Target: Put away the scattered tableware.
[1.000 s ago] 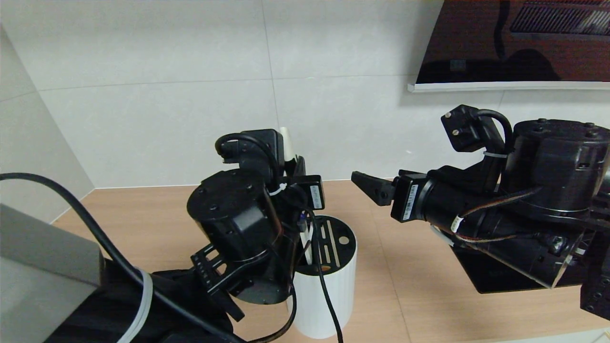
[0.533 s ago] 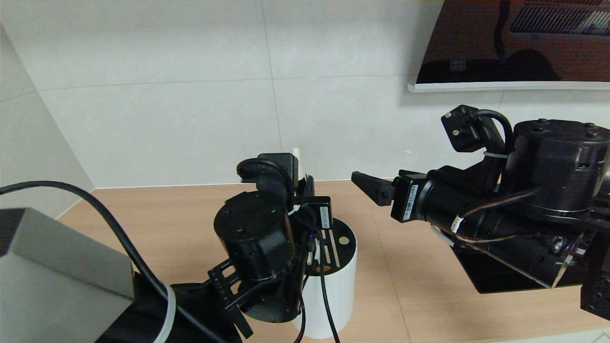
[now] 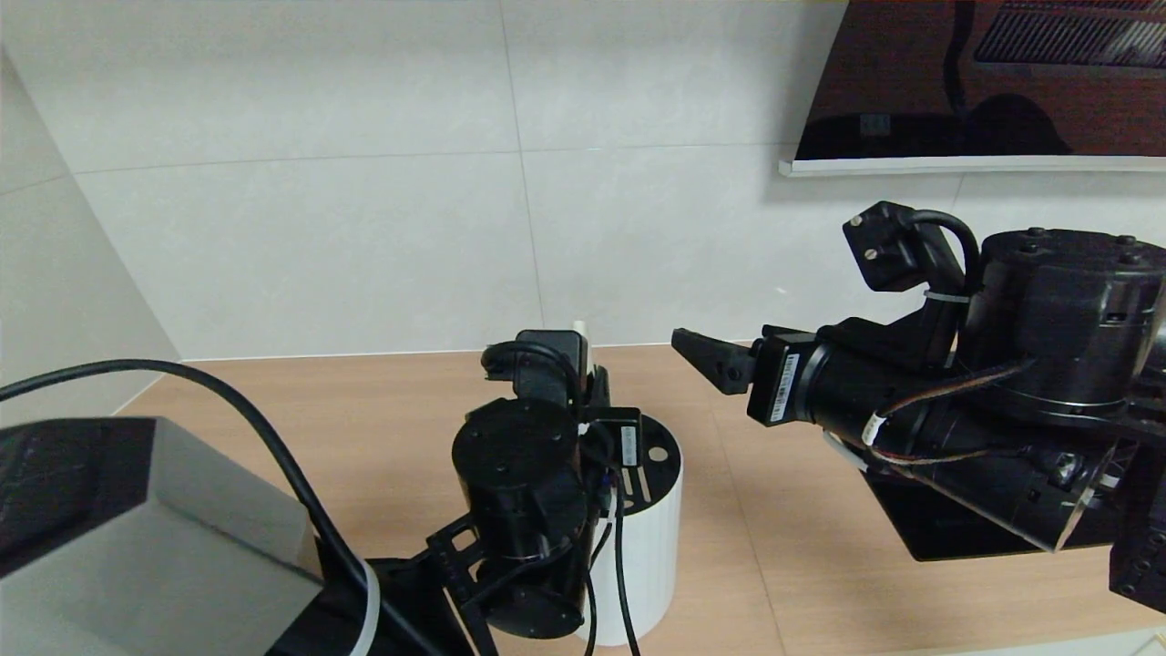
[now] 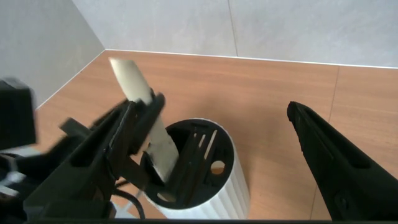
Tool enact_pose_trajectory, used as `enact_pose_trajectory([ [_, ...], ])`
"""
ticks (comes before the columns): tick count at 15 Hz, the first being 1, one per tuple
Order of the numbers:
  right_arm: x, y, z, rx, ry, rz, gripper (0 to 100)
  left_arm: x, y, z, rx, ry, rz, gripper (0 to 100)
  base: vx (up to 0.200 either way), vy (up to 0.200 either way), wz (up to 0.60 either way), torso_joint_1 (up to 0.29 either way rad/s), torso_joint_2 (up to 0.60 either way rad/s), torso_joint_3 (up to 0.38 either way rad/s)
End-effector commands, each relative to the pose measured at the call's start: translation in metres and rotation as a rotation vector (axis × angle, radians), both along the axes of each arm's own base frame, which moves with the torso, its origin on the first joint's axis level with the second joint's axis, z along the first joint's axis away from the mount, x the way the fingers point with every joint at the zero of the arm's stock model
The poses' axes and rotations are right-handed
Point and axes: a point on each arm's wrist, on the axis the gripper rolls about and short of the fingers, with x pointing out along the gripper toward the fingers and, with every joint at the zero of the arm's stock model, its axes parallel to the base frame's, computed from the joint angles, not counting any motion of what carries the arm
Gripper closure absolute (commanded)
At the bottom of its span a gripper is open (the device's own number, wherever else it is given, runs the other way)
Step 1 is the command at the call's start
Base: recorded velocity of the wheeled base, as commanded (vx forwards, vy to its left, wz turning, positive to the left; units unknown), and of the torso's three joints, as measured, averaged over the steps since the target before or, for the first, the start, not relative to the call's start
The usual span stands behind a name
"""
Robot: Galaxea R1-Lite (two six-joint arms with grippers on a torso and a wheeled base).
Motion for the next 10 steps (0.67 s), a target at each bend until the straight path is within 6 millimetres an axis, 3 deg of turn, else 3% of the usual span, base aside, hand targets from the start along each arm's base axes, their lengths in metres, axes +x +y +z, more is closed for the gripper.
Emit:
enact_pose_trajectory([
  [1,0.000,0.000,0.000,0.000,0.000,0.000,0,0.001,-0.001,-0.011,0.027,0.023,0.001,100,0.000,0.000,0.00,0.000,0.00,0.000],
  [3,0.000,0.000,0.000,0.000,0.000,0.000,0,0.001,-0.001,-0.020,0.048,0.042,0.001,100,0.000,0.000,0.00,0.000,0.00,0.000],
  [10,0.000,0.000,0.000,0.000,0.000,0.000,0,0.000,0.000,-0.021,0.052,0.048,0.003,100,0.000,0.000,0.00,0.000,0.00,0.000],
])
